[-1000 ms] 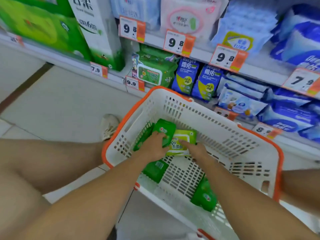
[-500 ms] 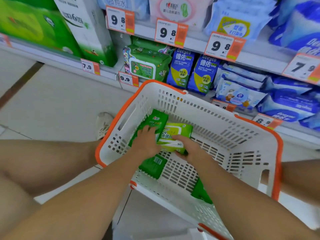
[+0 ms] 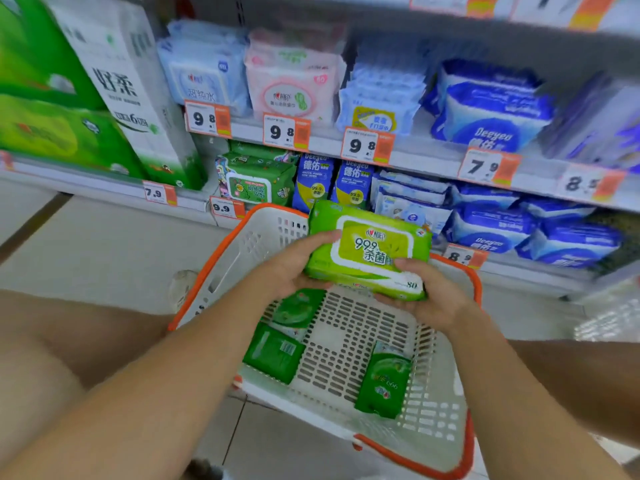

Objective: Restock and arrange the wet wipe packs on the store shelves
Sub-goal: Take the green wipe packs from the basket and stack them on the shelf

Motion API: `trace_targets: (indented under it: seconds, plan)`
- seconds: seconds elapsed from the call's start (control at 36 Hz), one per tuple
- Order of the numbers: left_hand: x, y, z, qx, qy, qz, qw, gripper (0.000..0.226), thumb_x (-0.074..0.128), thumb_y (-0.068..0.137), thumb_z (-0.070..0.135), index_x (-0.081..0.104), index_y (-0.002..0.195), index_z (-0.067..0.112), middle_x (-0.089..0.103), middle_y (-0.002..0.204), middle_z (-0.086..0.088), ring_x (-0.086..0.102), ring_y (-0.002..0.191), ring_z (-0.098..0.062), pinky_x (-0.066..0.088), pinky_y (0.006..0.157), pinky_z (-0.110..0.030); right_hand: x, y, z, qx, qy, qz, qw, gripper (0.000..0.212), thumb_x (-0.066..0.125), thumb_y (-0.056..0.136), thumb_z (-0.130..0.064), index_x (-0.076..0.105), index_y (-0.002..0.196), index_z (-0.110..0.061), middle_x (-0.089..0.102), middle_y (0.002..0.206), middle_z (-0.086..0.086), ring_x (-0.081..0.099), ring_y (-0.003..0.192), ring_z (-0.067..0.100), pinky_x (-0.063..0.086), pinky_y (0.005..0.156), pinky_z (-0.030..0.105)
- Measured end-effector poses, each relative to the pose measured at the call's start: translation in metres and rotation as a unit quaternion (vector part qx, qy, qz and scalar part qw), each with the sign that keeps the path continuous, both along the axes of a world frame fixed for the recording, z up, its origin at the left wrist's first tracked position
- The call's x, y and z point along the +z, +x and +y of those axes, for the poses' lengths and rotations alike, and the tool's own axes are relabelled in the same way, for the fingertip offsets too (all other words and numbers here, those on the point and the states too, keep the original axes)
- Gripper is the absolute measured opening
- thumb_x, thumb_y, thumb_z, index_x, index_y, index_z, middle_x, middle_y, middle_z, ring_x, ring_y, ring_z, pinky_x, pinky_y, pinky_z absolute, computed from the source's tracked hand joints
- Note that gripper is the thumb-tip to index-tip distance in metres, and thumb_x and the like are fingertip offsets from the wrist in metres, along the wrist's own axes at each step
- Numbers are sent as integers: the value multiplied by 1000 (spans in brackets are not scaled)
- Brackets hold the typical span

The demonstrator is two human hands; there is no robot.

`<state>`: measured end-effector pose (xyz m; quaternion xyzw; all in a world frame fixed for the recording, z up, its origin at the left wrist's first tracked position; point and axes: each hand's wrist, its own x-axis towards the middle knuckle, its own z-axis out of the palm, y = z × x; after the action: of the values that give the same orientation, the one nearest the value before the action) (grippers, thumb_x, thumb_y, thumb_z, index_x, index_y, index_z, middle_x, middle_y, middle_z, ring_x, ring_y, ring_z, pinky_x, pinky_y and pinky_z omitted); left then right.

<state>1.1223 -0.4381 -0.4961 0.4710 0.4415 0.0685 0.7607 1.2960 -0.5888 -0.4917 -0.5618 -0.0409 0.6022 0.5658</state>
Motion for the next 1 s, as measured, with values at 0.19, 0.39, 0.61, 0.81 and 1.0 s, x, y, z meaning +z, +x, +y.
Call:
trace_targets:
  seconds: [0.19, 0.39, 0.61, 0.81, 1.0]
  plan:
    - [107, -5, 17, 20, 263, -52, 963, 83, 85, 54, 58, 59, 126, 25, 74, 111, 3, 73, 96, -16, 60, 79, -40, 97, -1, 25, 24, 136, -188, 972, 55, 80, 68, -21, 66, 121, -15, 76, 110, 2, 72, 103, 23, 62, 76, 37]
    - [147, -5, -1, 26, 325, -94, 941, 60, 91, 64, 39, 67, 118, 26, 75, 110, 6, 70, 104, -16, 53, 96, -41, 155, 3, 24, 49, 192, -298, 934, 44, 80, 78, -13, 67, 120, -12, 76, 108, 4, 73, 100, 22, 59, 87, 40]
    - [292, 70, 36, 24, 501, -180, 846, 32, 77, 82, 26, 63, 110, 30, 73, 89, 25, 68, 84, 9, 53, 75, -8, 284, 61, 44, -52, 294, -476, 827, 23, 76, 84, -17, 72, 107, -17, 77, 97, -8, 73, 88, 3, 53, 69, 10]
    - [359, 171, 90, 23, 603, -147, 783, 52, 75, 80, 50, 59, 124, 28, 71, 112, 13, 67, 103, -7, 51, 99, -37, 348, 152, 91, -108, 214, -617, 750, 27, 77, 84, -40, 76, 99, -18, 78, 96, -3, 73, 93, 17, 56, 92, 44]
    - [365, 226, 131, 12, 662, -48, 748, 51, 50, 96, 54, 56, 131, 18, 62, 121, 4, 56, 112, -18, 42, 94, -28, 362, 218, 134, -106, 151, -685, 705, 39, 70, 88, -47, 55, 68, -18, 54, 64, -4, 50, 61, 16, 41, 57, 26]
